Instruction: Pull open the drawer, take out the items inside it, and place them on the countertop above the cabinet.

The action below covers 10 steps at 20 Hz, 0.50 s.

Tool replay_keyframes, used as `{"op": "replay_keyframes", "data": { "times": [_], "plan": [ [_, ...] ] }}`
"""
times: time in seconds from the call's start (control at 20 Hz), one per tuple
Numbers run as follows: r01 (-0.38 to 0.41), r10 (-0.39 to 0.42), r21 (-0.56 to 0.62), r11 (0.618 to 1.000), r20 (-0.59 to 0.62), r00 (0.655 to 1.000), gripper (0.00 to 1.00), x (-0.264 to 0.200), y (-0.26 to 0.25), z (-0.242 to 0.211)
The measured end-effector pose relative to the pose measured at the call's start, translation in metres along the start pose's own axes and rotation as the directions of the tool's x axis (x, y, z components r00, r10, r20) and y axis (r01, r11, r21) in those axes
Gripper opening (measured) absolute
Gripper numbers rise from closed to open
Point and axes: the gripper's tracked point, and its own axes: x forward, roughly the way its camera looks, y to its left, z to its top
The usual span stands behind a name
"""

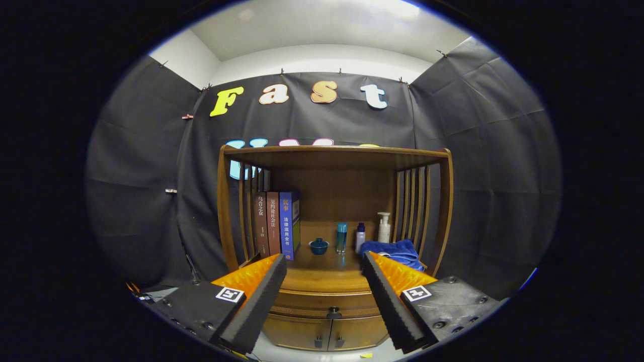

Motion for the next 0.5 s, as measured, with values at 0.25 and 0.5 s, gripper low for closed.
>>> {"op": "replay_keyframes", "data": {
  "times": [0.25, 0.5],
  "plan": [
    [0.004, -0.004, 0.006, 1.0, -0.013, 1.0, 0.99, 0.004, -0.003, -0.007],
    [0.005, -0.005, 0.012, 1.0, -0.034, 0.999, 0.98, 0.012, -0.007, -0.024]
  ]
}}
